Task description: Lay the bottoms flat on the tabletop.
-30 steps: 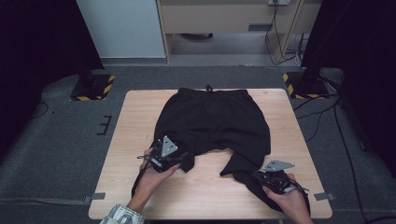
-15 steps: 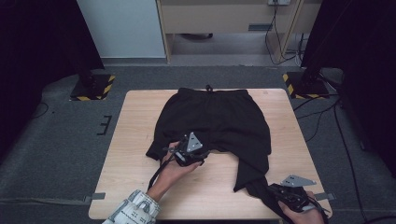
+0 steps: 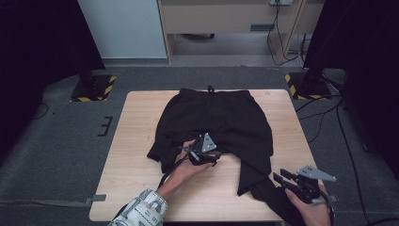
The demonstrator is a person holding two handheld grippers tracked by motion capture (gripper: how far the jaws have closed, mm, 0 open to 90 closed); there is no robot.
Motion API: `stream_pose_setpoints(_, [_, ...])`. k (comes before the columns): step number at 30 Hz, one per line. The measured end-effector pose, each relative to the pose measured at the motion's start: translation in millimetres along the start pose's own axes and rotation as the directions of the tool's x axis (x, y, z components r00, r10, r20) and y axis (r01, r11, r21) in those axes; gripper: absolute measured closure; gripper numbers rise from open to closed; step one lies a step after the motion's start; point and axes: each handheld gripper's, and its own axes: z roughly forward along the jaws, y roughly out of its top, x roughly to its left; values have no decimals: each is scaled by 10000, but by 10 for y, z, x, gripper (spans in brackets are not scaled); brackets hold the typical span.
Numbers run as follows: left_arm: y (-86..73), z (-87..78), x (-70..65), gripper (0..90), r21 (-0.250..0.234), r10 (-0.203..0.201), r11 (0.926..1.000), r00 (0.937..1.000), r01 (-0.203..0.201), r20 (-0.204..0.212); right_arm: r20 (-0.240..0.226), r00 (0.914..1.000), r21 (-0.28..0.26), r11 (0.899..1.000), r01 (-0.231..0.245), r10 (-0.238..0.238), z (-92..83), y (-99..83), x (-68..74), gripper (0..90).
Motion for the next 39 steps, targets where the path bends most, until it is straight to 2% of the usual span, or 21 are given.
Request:
stream_pose_setpoints(2, [4,73,-13,344,138,-108,9998,9998,106,171,33,10000,-1,10000,-75,75,97,64,-48,581])
stream_pose_setpoints(5, [23,165,-33,349,311,230,9992,9990,-242,372,37,9995,205,9993,-312,311,267,105,-162,541])
stream_pose_setpoints(6, [36,197,-25,350,221,0,9998,9986,-12,524,29,9991,259,9988,-412,412,311,106,-194,527])
stream_pose_setpoints(9, [43,237,-27,381,288,-117,9995,9989,104,461,-73,9982,419,9974,-590,594,382,99,-248,505])
stream_pose_setpoints(11, [37,291,-53,389,631,68,9980,9991,-94,407,-229,9961,525,9951,-843,856,440,92,-300,501])
stream_pose_setpoints(12, [39,306,-62,411,542,-146,9985,9989,122,448,-383,9955,561,9948,-845,868,458,100,-321,523])
stream_pose_setpoints(13, [44,312,-65,431,543,-198,9984,9988,173,454,-441,9952,563,9948,-852,878,467,104,-335,533])
stream_pose_setpoints(16, [54,332,-87,518,478,-259,9986,9989,240,392,-950,9885,663,9916,-1113,1174,510,111,-362,588])
stream_pose_setpoints(20, [71,332,-129,647,532,-250,9983,9992,233,315,-1178,9856,835,9902,-1117,1212,579,127,-351,580])
stream_pose_setpoints(21, [75,324,-152,669,580,-197,9982,9994,181,274,-1334,9829,929,9890,-1150,1268,596,137,-336,607])
stream_pose_setpoints(23, [76,315,-158,719,661,-251,9975,9994,236,225,-1424,9860,1027,9921,-724,867,618,160,-284,717])
stream_pose_setpoints(25, [74,305,-157,774,731,-251,9970,9995,237,177,-1568,9853,1026,9934,-513,671,617,174,-235,844])
stream_pose_setpoints(26, [77,295,-152,797,764,-216,9969,9997,208,101,-1552,9860,974,9942,-456,605,601,182,-214,884])
stream_pose_setpoints(29, [97,234,-129,844,582,-327,9978,9995,325,20,-1354,9900,620,9975,-325,407,540,225,-185,900])
stream_pose_setpoints(31, [123,167,-115,855,382,-324,9987,9995,324,-9,-1095,9935,503,9984,-247,301,494,259,-176,900])
stream_pose_setpoints(34, [149,80,-88,858,79,-411,9991,9991,412,-109,-488,9987,355,9993,129,-111,410,324,-185,900])
stream_pose_setpoints(39, [177,-24,-25,864,-345,-671,9972,9977,670,-37,74,9999,14,9999,131,-131,296,423,-208,900])
